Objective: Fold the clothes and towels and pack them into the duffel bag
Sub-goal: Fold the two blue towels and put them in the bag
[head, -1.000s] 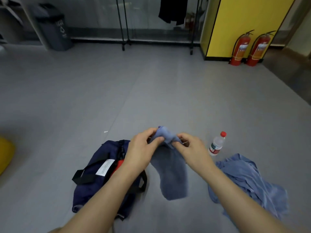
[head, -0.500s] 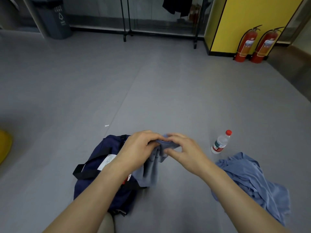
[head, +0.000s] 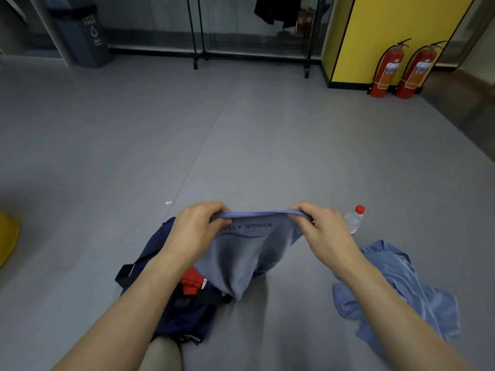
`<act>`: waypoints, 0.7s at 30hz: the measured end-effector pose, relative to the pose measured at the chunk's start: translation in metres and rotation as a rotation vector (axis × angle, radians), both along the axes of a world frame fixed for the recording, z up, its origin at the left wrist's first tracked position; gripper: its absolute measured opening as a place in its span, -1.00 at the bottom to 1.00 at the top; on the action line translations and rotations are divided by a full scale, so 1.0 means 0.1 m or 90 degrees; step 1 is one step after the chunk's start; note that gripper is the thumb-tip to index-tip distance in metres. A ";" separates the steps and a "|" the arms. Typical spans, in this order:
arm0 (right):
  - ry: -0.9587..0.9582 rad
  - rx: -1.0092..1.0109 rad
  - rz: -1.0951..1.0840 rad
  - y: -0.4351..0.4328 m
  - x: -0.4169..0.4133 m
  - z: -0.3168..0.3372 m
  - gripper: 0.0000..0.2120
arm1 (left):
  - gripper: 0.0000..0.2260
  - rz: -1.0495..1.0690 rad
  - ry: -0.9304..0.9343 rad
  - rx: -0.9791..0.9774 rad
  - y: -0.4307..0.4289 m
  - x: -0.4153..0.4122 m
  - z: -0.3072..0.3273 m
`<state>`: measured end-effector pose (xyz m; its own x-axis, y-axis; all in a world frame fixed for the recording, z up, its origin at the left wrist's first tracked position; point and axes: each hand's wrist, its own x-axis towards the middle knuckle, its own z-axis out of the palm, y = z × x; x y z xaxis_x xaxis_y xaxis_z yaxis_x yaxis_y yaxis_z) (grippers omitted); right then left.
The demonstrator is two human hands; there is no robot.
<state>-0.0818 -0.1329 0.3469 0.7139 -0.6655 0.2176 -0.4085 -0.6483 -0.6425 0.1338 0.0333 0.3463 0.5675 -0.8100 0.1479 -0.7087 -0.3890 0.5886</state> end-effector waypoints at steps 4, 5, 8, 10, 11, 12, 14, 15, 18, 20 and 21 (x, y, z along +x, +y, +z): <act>0.002 0.067 -0.015 -0.13 -0.17 0.07 -0.81 | -0.88 0.044 0.014 -0.005 0.06 0.10 -0.01; 0.002 0.097 -0.020 -0.16 -0.22 0.08 -0.81 | -0.88 0.045 0.031 -0.003 0.07 0.12 -0.02; 0.015 0.174 -0.033 -0.27 -0.36 0.04 -0.82 | -0.84 0.052 0.030 0.016 0.14 0.18 -0.11; 0.014 0.258 -0.052 -0.38 -0.42 -0.06 -0.83 | -0.85 0.063 0.042 0.020 0.16 0.20 -0.20; 0.005 0.294 -0.059 -0.42 -0.43 -0.11 -0.82 | -0.86 0.063 0.054 0.026 0.16 0.22 -0.24; -0.010 0.303 -0.065 -0.48 -0.43 -0.17 -0.82 | -0.87 0.059 0.056 0.040 0.12 0.23 -0.27; -0.053 0.265 -0.082 -0.61 -0.39 -0.25 -0.83 | -0.88 0.062 0.063 0.075 -0.03 0.32 -0.33; -0.071 0.247 -0.092 -0.69 -0.35 -0.27 -0.83 | -0.89 0.064 0.076 0.080 -0.15 0.38 -0.33; -0.032 0.164 -0.123 -0.96 -0.26 -0.24 -0.85 | -0.89 0.066 0.280 0.007 -0.60 0.51 -0.29; 0.007 0.103 -0.164 -1.22 -0.20 -0.19 -0.80 | -0.93 0.067 0.486 -0.056 -0.89 0.55 -0.20; 0.009 0.090 -0.178 -1.33 -0.18 -0.11 -0.77 | -0.96 0.059 0.532 -0.078 -1.01 0.58 -0.16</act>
